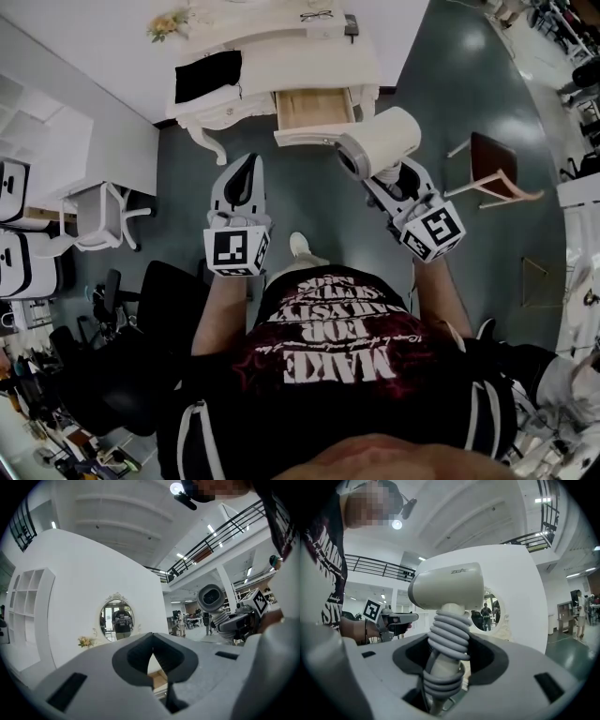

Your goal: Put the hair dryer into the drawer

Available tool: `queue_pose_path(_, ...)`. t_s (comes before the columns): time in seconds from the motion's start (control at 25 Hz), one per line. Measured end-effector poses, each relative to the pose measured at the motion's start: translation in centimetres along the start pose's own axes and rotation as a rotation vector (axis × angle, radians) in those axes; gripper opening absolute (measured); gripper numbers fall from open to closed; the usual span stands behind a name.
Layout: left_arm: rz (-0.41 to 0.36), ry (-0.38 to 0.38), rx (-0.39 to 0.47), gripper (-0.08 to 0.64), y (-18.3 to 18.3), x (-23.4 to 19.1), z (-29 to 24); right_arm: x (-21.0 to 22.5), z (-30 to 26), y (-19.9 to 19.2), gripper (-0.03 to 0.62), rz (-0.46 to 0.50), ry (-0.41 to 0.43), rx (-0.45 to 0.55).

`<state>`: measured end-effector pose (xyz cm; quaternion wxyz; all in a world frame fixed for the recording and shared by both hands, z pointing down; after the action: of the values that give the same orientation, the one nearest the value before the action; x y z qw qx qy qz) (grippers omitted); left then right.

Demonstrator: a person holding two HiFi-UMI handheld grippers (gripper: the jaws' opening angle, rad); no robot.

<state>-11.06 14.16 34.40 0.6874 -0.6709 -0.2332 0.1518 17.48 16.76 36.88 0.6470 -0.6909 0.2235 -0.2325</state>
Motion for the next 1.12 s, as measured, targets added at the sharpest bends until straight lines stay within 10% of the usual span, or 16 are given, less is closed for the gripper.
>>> queue_pose_path(1.12,0.021,-0.073,-0.017,0.005,-2.0,-8.7,-9.3,4.2,-10.9,0.7,0.233,-0.019,-0.026,-0.043)
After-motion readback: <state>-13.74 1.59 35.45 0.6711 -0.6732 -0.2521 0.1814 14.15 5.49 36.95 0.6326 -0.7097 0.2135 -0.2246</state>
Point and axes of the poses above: the fingertips, and each gripper's own axes: z backward along the fingers, x to its right, y out of its top, the point moved 8 cm from there along z, backward along the fingers, and after that the axes turned 2 degrees about -y, right-handed, at the moved point
